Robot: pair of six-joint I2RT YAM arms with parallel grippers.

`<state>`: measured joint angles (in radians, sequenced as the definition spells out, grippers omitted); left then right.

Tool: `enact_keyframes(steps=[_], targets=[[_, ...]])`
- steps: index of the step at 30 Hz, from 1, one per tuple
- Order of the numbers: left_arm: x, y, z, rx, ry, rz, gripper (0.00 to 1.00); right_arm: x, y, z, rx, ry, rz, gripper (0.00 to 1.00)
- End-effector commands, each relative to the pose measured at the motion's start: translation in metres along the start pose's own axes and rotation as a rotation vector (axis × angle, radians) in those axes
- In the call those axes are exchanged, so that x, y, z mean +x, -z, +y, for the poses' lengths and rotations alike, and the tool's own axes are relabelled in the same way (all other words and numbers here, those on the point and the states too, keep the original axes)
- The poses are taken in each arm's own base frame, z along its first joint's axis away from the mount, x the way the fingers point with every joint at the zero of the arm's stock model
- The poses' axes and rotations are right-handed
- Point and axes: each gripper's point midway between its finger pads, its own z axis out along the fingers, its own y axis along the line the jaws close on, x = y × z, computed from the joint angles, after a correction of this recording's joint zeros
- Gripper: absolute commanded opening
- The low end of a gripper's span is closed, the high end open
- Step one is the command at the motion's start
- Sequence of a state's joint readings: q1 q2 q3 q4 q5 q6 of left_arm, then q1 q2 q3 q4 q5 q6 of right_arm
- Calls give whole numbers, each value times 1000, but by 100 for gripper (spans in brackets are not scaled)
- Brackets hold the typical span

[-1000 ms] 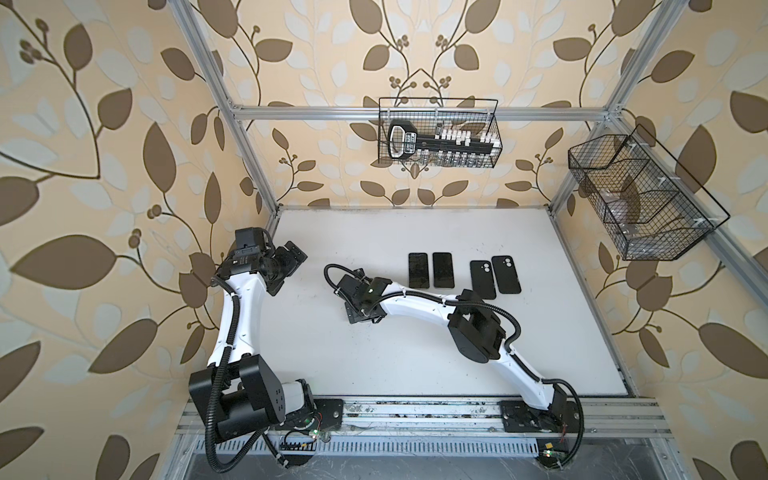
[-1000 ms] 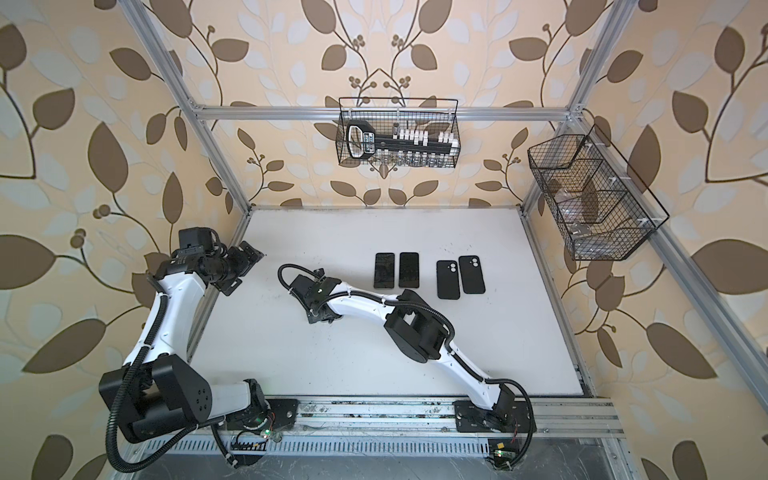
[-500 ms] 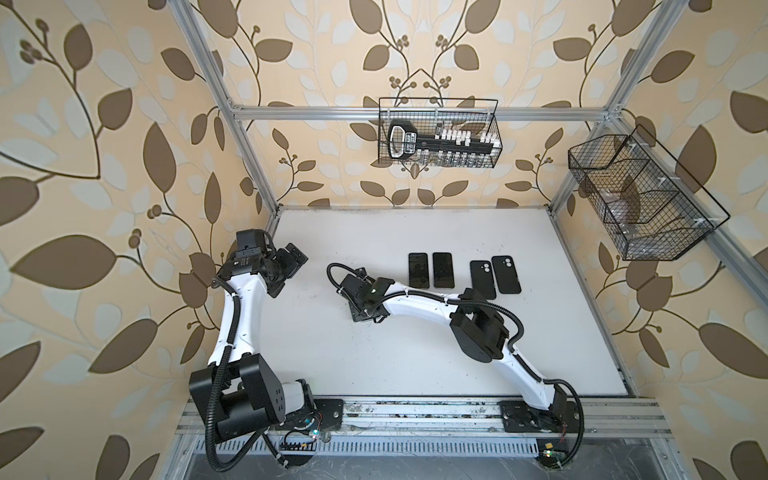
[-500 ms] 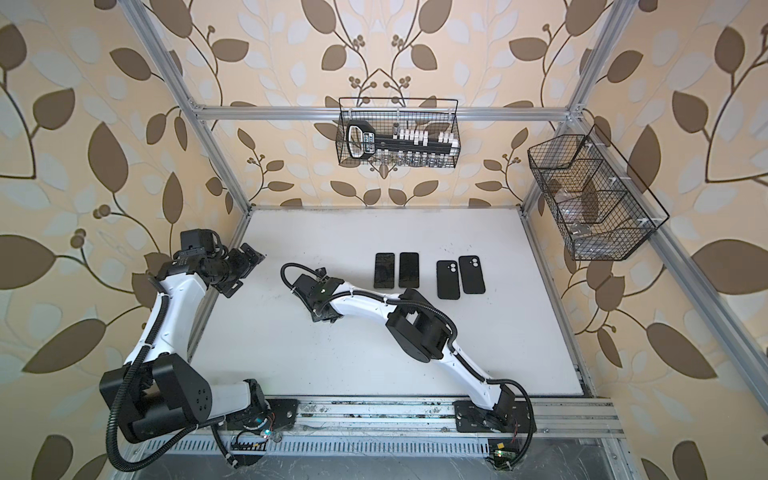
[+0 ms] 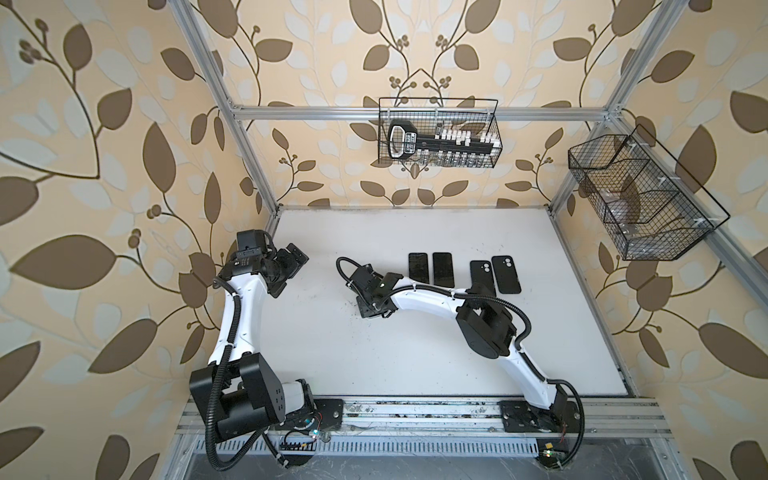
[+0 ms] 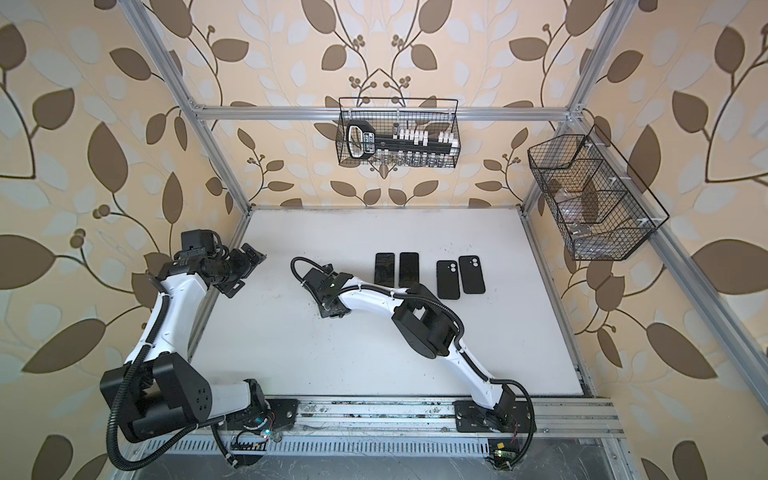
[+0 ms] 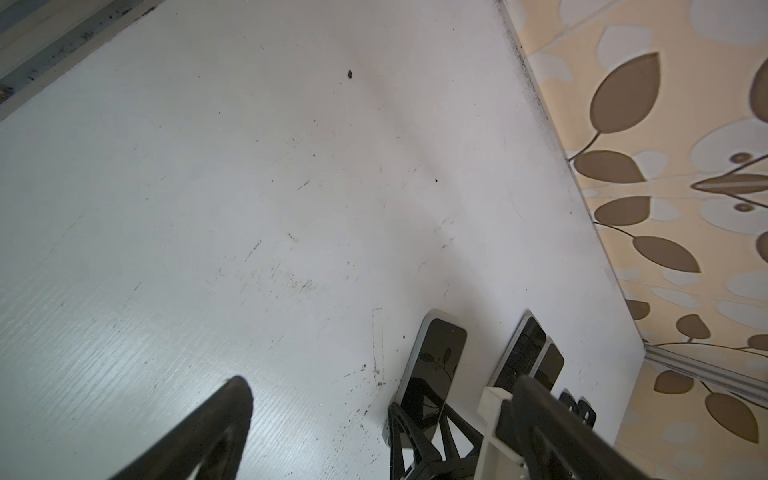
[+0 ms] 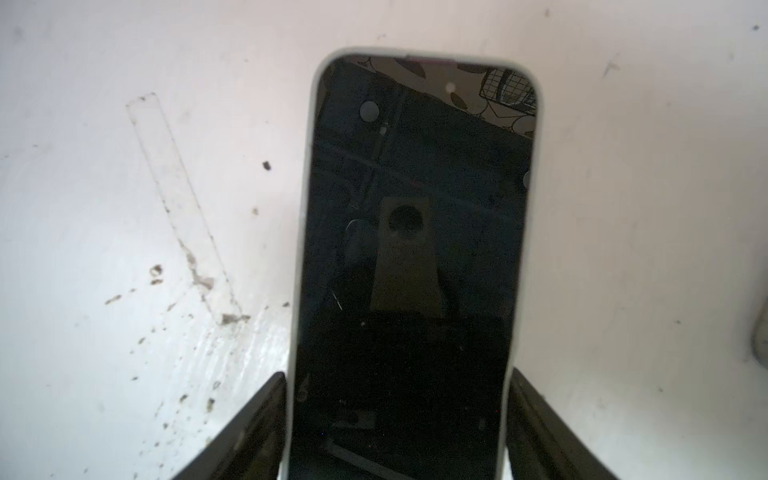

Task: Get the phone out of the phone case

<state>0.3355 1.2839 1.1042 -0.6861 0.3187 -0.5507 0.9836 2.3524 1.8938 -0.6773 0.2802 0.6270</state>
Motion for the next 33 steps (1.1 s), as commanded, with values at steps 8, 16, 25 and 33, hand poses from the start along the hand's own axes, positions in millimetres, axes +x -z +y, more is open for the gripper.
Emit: enact_keyframes(steps=[8, 16, 25, 33], targets=[[41, -8, -13, 203, 74, 135, 99, -10, 23, -15, -31, 7, -24, 67], [73, 0, -27, 320, 100, 186, 99, -14, 33, -15, -80, 1, -41, 66], [100, -18, -31, 335, 91, 249, 99, -13, 32, -19, -90, 16, -27, 65], [122, -38, -34, 351, 65, 305, 99, -10, 32, -16, -125, 25, -19, 65]])
